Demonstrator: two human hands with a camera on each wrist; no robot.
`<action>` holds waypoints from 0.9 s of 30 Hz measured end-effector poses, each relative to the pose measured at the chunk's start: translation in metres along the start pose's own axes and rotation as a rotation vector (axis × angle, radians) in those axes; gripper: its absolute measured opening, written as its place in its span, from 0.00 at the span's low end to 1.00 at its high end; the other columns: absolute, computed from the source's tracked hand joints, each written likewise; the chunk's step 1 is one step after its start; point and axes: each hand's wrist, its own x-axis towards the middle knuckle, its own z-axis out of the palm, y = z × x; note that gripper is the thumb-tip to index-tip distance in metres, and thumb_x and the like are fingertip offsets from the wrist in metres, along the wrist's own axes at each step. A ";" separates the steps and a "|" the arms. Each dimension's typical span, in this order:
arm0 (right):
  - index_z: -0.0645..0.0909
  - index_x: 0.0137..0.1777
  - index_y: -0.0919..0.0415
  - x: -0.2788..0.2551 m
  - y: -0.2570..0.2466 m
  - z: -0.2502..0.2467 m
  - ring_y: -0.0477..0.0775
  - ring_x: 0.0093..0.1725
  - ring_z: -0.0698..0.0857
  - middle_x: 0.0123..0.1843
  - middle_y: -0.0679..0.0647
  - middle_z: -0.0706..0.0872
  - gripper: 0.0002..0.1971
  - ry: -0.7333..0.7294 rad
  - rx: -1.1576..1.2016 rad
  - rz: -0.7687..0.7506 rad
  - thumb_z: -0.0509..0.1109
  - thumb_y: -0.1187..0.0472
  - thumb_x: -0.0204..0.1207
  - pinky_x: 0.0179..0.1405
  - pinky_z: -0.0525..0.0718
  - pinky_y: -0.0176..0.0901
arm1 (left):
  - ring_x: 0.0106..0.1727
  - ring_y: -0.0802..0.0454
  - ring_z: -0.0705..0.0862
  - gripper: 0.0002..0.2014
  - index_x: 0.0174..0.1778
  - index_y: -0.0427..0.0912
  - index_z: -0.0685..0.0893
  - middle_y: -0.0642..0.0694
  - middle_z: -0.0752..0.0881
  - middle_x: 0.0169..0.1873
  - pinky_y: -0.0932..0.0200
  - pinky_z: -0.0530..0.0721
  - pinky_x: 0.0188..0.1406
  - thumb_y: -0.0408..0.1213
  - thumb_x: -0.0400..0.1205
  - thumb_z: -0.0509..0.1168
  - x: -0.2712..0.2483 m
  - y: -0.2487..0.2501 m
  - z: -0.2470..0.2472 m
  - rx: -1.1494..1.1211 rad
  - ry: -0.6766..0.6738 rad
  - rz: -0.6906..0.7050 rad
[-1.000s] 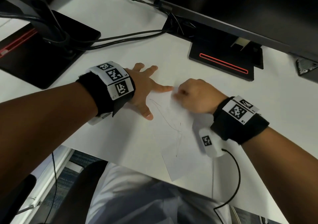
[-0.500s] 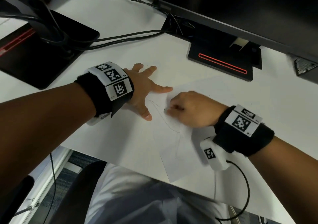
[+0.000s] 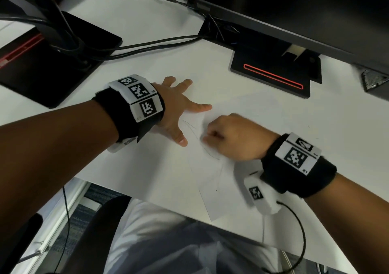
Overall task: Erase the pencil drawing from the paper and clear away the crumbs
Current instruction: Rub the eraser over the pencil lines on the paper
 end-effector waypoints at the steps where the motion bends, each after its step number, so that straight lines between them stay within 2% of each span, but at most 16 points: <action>1: 0.78 0.33 0.63 -0.002 -0.002 0.002 0.47 0.30 0.77 0.29 0.50 0.79 0.22 -0.012 0.012 -0.007 0.60 0.51 0.86 0.30 0.69 0.36 | 0.85 0.37 0.31 0.55 0.73 0.88 0.37 0.51 0.29 0.85 0.27 0.55 0.80 0.71 0.64 0.74 0.001 0.000 0.000 -0.003 0.001 0.003; 5: 0.80 0.35 0.64 0.002 0.020 -0.014 0.51 0.32 0.79 0.32 0.55 0.85 0.21 0.072 0.076 0.156 0.61 0.52 0.86 0.28 0.70 0.38 | 0.85 0.39 0.30 0.55 0.75 0.87 0.38 0.52 0.29 0.85 0.27 0.53 0.81 0.71 0.65 0.74 -0.001 0.000 -0.001 -0.019 0.003 0.000; 10: 0.78 0.34 0.65 -0.008 0.003 0.007 0.47 0.28 0.76 0.28 0.51 0.79 0.22 0.037 0.039 0.024 0.60 0.51 0.86 0.28 0.70 0.34 | 0.85 0.39 0.30 0.55 0.74 0.88 0.38 0.52 0.29 0.85 0.27 0.53 0.81 0.71 0.65 0.75 0.000 0.000 0.000 -0.014 0.005 0.003; 13: 0.80 0.35 0.65 -0.005 0.020 -0.006 0.54 0.34 0.83 0.32 0.56 0.85 0.21 0.083 0.106 0.151 0.61 0.51 0.86 0.32 0.76 0.41 | 0.85 0.39 0.29 0.55 0.75 0.87 0.38 0.52 0.28 0.85 0.27 0.52 0.81 0.72 0.65 0.74 0.000 0.001 -0.001 -0.026 -0.003 -0.001; 14: 0.80 0.34 0.63 -0.005 0.021 -0.007 0.55 0.34 0.82 0.32 0.56 0.85 0.21 0.089 0.116 0.161 0.61 0.52 0.85 0.31 0.75 0.42 | 0.85 0.39 0.29 0.55 0.75 0.87 0.37 0.52 0.28 0.85 0.26 0.52 0.81 0.72 0.64 0.74 -0.001 0.001 -0.001 -0.024 -0.004 -0.003; 18: 0.76 0.32 0.64 -0.012 0.005 0.008 0.46 0.26 0.74 0.27 0.51 0.79 0.22 0.020 0.096 0.056 0.62 0.51 0.85 0.26 0.69 0.34 | 0.85 0.38 0.30 0.55 0.74 0.87 0.37 0.51 0.28 0.85 0.26 0.53 0.81 0.73 0.64 0.73 0.001 0.001 -0.001 -0.003 -0.005 -0.004; 22: 0.81 0.36 0.64 -0.005 0.022 -0.009 0.50 0.32 0.80 0.32 0.55 0.85 0.20 0.089 0.125 0.182 0.62 0.52 0.85 0.29 0.72 0.40 | 0.85 0.39 0.30 0.55 0.74 0.87 0.37 0.52 0.28 0.85 0.26 0.54 0.80 0.73 0.64 0.73 0.000 0.001 -0.001 -0.012 -0.005 -0.009; 25: 0.80 0.34 0.63 -0.005 0.006 0.002 0.48 0.30 0.78 0.29 0.52 0.82 0.20 0.066 0.073 0.044 0.61 0.53 0.85 0.28 0.70 0.36 | 0.85 0.38 0.30 0.55 0.74 0.88 0.37 0.51 0.28 0.85 0.27 0.53 0.81 0.72 0.64 0.74 0.001 0.001 0.000 -0.010 -0.003 -0.005; 27: 0.78 0.33 0.64 -0.005 -0.001 0.006 0.46 0.27 0.76 0.27 0.51 0.79 0.21 0.042 0.063 0.017 0.61 0.52 0.85 0.27 0.69 0.34 | 0.85 0.38 0.29 0.55 0.74 0.88 0.36 0.51 0.28 0.85 0.27 0.53 0.81 0.72 0.64 0.74 0.001 0.000 -0.001 -0.010 -0.008 -0.002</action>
